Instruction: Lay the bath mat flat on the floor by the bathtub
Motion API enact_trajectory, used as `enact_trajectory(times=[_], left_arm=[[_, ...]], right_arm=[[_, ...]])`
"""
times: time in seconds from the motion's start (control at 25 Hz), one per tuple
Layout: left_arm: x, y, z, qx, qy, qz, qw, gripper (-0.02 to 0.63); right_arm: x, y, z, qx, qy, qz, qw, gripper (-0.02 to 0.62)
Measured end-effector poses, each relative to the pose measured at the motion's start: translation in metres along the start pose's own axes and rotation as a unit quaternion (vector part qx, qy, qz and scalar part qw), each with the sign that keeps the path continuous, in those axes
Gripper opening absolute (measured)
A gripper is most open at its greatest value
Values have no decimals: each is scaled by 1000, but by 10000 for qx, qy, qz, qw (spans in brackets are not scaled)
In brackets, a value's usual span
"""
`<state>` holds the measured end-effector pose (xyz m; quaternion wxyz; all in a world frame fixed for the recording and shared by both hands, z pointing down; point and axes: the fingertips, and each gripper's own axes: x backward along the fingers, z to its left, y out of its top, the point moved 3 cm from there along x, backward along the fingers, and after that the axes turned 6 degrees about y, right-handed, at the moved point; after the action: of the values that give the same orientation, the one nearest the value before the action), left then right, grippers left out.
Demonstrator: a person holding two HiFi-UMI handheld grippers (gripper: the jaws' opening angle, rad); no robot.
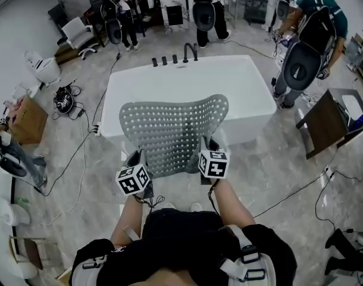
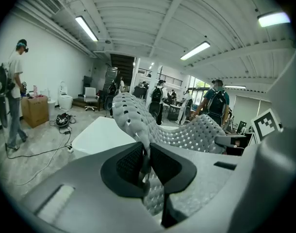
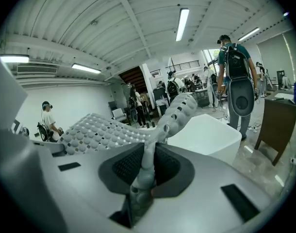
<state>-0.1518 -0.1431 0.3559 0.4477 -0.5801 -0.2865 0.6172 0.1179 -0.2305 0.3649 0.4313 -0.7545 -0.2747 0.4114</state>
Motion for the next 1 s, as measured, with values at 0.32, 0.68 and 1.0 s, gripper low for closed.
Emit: enact_trajectory(times=[0.32, 0.68, 1.0], left_arm=[[-21, -20, 17, 89, -2, 428, 9990, 43], [-41, -63, 50, 213, 122, 1009, 9946, 43], [-70, -141, 73, 349, 266, 1843, 9819, 43]], right_arm=[[-19, -17, 0, -74, -39, 316, 9995, 47], [-43, -64, -3, -90, -158, 897, 9958, 47], [-68, -145, -17, -113, -265, 1779, 9836, 48]])
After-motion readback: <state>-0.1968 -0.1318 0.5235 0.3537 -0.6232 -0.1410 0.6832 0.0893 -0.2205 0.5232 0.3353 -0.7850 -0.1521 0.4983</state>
